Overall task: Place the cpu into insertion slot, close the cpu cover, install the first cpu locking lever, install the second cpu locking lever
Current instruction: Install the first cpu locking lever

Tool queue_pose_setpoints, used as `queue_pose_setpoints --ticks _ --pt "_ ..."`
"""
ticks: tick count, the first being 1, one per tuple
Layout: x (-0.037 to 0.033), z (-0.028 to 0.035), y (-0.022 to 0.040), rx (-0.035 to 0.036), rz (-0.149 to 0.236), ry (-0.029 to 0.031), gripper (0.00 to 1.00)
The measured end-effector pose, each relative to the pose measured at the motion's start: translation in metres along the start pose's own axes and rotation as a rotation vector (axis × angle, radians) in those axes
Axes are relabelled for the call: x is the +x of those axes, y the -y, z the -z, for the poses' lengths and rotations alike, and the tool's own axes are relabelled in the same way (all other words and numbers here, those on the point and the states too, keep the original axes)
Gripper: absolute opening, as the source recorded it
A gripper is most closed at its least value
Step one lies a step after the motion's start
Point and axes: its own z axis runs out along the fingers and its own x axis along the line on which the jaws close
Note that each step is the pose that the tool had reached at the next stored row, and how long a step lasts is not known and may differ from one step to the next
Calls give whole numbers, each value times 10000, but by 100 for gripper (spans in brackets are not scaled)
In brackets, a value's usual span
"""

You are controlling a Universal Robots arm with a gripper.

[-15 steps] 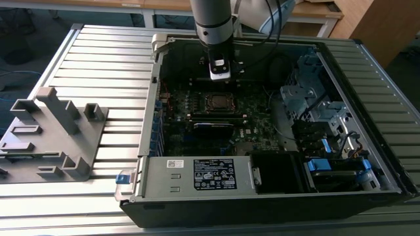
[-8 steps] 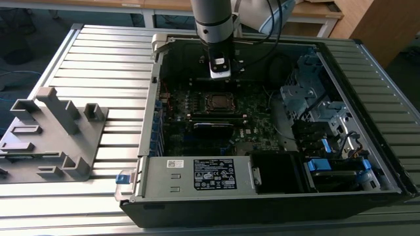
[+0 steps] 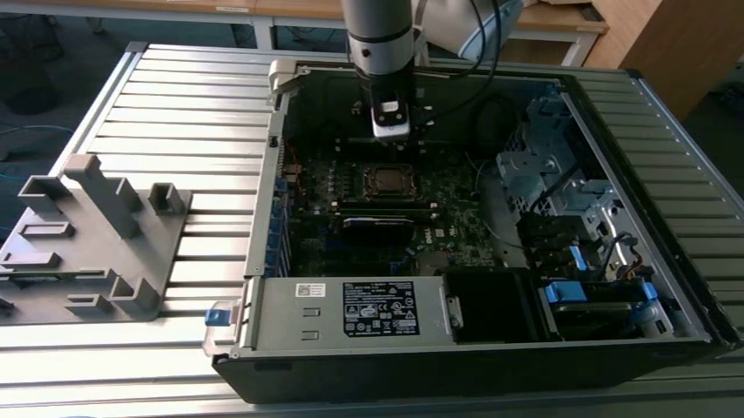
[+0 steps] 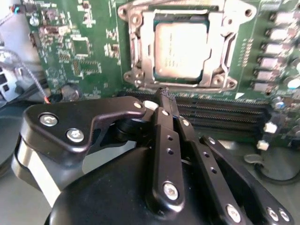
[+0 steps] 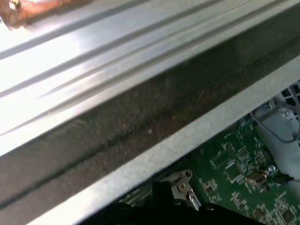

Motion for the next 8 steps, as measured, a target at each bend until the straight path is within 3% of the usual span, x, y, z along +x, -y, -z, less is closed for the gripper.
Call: queue_pose_setpoints --ticks 3,6,8 --pt "-7 -2 -4 239 39 -25 11" --pt "-23 -7 -13 526 114 -212 11" --pt "-27 -11 -15 634 229 -318 11"
